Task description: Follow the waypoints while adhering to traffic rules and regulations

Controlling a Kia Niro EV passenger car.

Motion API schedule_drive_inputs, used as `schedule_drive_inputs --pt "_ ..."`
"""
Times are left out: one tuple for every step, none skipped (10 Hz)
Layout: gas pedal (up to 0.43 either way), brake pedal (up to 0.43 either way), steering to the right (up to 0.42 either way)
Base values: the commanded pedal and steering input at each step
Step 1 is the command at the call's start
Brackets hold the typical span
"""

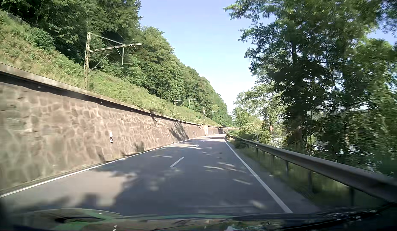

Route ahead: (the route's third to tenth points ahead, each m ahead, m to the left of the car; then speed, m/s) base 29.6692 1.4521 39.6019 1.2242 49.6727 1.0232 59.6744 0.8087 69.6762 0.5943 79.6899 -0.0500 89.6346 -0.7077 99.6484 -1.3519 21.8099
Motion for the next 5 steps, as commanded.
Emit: schedule_drive_inputs --pt "0.169 0.0 -0.002" --pt "0.177 0.0 -0.001" --pt "0.189 0.0 -0.001" --pt "0.189 0.0 -0.001" --pt "0.197 0.0 0.0"
